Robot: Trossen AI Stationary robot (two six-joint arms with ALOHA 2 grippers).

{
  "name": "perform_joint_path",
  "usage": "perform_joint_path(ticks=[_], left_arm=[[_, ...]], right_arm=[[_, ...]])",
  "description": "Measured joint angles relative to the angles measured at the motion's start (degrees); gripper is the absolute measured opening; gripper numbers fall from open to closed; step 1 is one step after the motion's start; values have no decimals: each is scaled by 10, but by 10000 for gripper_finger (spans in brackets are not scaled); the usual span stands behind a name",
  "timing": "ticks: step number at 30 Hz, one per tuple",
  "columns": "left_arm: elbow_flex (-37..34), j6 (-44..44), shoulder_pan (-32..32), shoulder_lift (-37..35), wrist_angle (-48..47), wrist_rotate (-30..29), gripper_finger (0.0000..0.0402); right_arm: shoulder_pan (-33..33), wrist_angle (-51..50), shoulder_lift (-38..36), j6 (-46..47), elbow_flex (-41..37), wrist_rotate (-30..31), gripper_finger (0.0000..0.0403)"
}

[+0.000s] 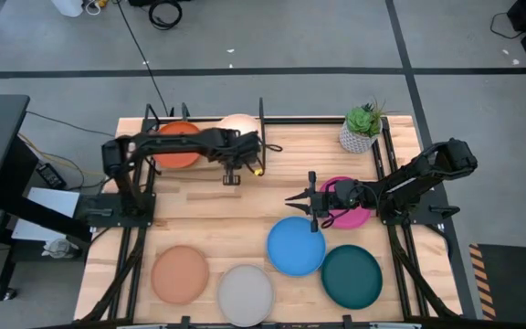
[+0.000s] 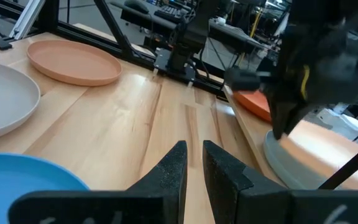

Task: Place and stack plates onto a shelf
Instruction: Stack the peach plate on top of the light blue plate on the shelf

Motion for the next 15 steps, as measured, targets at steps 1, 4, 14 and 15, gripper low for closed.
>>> perform_joint_path(ticks=[1, 4, 14, 15], left_arm=[[0, 12, 2, 9, 2, 1, 16], [0, 32, 8, 30, 3, 1, 16], [1, 4, 13, 29, 16, 1, 86], [1, 3, 13, 28, 9, 1, 95]], right_arm=[[0, -1, 0, 0, 0, 0, 58], [0, -2, 0, 0, 0, 0, 58], [0, -2, 0, 0, 0, 0, 58], [0, -2, 0, 0, 0, 0, 58]])
